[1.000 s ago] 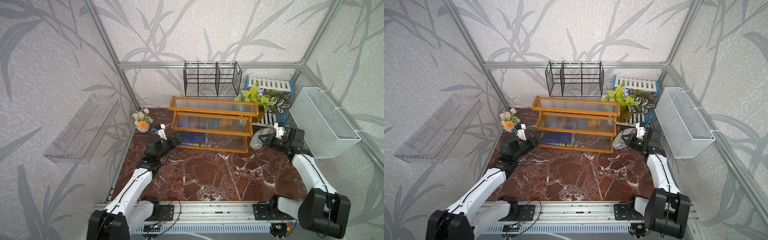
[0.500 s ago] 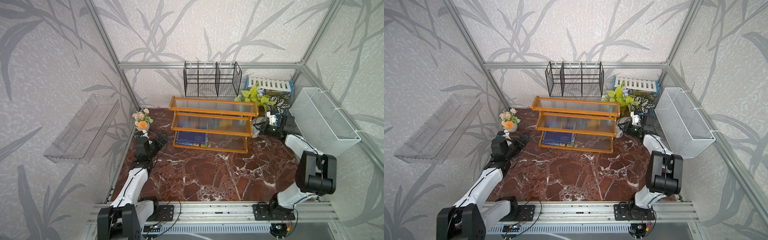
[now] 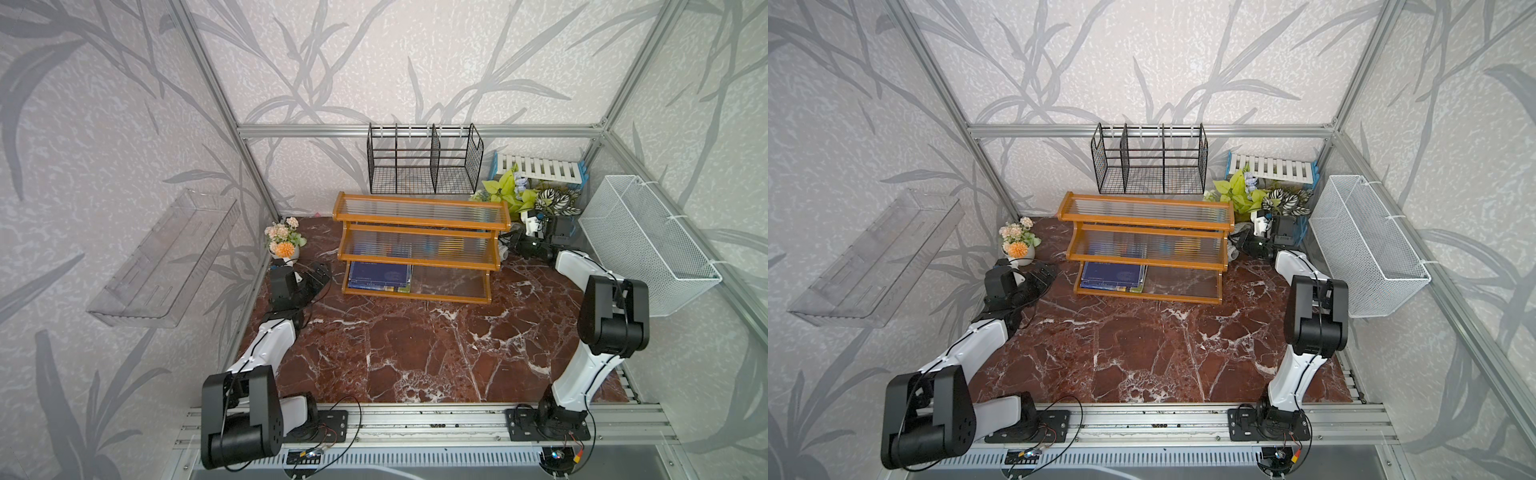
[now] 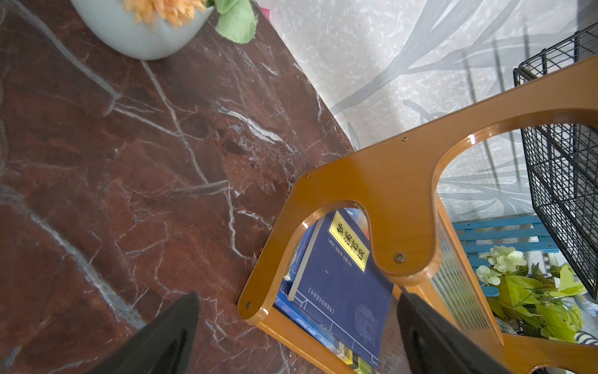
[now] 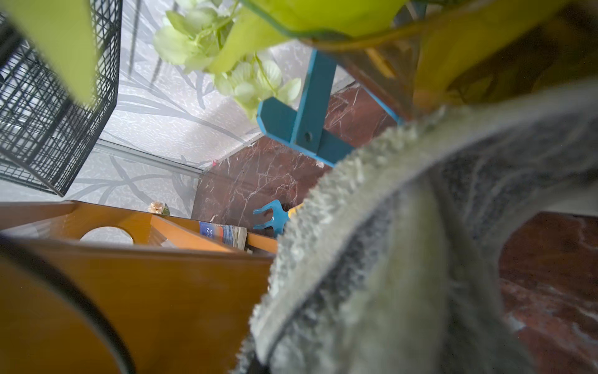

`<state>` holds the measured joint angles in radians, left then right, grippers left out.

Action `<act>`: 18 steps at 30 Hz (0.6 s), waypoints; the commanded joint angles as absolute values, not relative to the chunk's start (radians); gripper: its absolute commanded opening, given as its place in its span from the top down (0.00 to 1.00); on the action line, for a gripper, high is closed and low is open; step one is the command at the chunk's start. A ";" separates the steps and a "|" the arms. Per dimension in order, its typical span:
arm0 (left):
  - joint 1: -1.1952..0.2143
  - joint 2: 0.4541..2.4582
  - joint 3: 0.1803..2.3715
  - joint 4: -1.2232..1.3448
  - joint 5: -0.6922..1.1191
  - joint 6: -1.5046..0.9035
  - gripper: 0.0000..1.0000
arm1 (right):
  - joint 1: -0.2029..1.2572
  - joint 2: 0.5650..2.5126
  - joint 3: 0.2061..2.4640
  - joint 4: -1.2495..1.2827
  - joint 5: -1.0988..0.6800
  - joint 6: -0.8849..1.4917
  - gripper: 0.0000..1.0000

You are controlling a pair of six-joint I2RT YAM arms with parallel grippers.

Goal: Wipe the bookshelf clean with a cloth
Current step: Wipe the dust from the shelf.

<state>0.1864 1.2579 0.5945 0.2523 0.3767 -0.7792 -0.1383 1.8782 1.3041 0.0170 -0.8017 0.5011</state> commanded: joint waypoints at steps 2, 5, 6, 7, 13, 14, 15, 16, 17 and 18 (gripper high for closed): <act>0.196 1.303 0.651 0.288 0.417 -0.744 0.00 | -0.121 1.891 1.355 0.056 -0.836 0.523 1.00; 0.196 1.329 0.656 0.314 0.436 -0.753 0.00 | -0.107 1.854 1.323 0.041 -0.840 0.509 1.00; 0.196 1.336 0.658 0.325 0.445 -0.754 0.00 | -0.105 1.835 1.305 0.035 -0.840 0.507 1.00; 0.196 1.341 0.661 0.328 0.453 -0.754 0.00 | -0.103 1.819 1.284 0.033 -0.842 0.507 1.00; 0.196 1.334 0.661 0.316 0.478 -0.744 0.00 | -0.103 1.665 1.146 -0.002 -0.829 0.498 1.00; 0.196 1.331 0.659 0.312 0.480 -0.744 0.00 | -0.104 1.639 1.121 -0.002 -0.829 0.499 1.00; 0.196 1.328 0.656 0.314 0.483 -0.744 0.00 | -0.103 1.612 1.099 -0.004 -0.828 0.497 1.00; 0.196 1.324 0.653 0.314 0.488 -0.745 0.00 | -0.103 1.586 1.079 -0.006 -0.826 0.496 1.00; 0.196 1.323 0.650 0.316 0.493 -0.746 0.00 | -0.103 1.557 1.059 -0.012 -0.824 0.494 1.00; 0.196 1.322 0.646 0.319 0.499 -0.746 0.00 | -0.104 1.533 1.043 -0.016 -0.824 0.496 1.00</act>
<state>0.1909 1.3426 0.6334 0.3000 0.4702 -0.7658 -0.1307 1.6093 1.0725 -0.0010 -0.7673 0.5041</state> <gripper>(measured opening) 0.999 0.099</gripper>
